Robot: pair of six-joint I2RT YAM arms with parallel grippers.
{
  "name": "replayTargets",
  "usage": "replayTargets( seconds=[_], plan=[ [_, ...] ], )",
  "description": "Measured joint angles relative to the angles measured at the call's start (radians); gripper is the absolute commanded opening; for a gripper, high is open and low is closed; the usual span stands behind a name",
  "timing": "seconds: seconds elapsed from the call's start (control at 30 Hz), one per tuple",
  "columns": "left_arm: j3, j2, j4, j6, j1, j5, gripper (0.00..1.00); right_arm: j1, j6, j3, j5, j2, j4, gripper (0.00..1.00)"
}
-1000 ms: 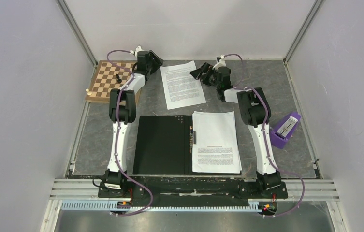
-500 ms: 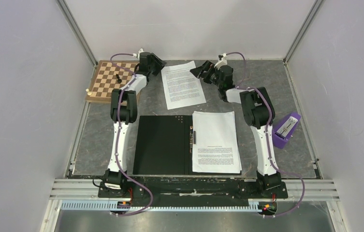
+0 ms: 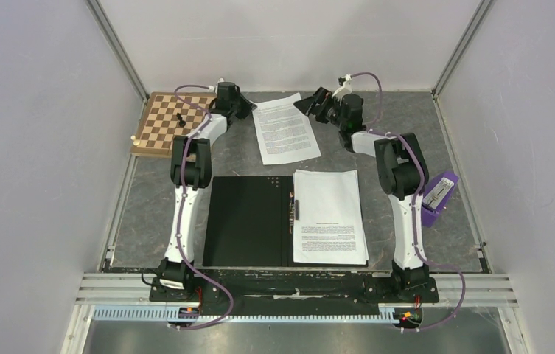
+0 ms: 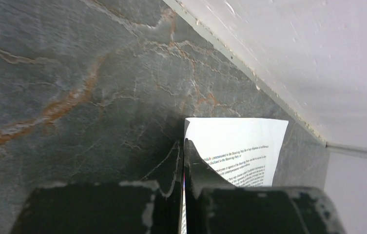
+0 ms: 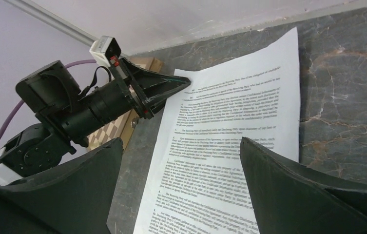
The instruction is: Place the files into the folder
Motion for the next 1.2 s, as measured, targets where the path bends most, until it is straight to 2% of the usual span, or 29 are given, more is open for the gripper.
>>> replayTargets(
  seconds=[0.17, 0.27, 0.37, 0.53, 0.7, 0.87, 1.03, 1.2],
  plan=[
    [-0.016, -0.028, -0.014, 0.032, 0.000, 0.087, 0.02, -0.002, -0.084, -0.019, -0.016, -0.097, -0.092, 0.93],
    [-0.036, -0.096, -0.031, 0.075, -0.003, 0.159, 0.02, -0.004, -0.143, -0.042, -0.019, -0.175, -0.148, 0.94],
    [-0.067, -0.219, -0.040, 0.117, -0.015, 0.230, 0.02, -0.009, -0.184, -0.103, -0.035, -0.284, -0.178, 0.94],
    [-0.135, -0.520, -0.039, 0.192, -0.073, 0.343, 0.02, -0.040, -0.207, -0.254, -0.080, -0.486, -0.169, 0.97],
    [-0.172, -0.818, -0.111, 0.322, -0.203, 0.384, 0.02, -0.080, -0.194, -0.451, -0.136, -0.698, -0.074, 0.98],
    [-0.253, -1.028, -0.157, 0.375, -0.305, 0.391, 0.02, -0.092, -0.169, -0.624, -0.177, -0.880, 0.047, 0.98],
    [-0.315, -1.118, -0.192, 0.376, -0.332, 0.372, 0.02, -0.094, -0.124, -0.760, -0.197, -1.024, 0.206, 0.98],
    [-0.325, -1.138, -0.212, 0.375, -0.372, 0.356, 0.02, -0.094, -0.073, -0.808, -0.209, -1.087, 0.328, 0.98]
  ],
)
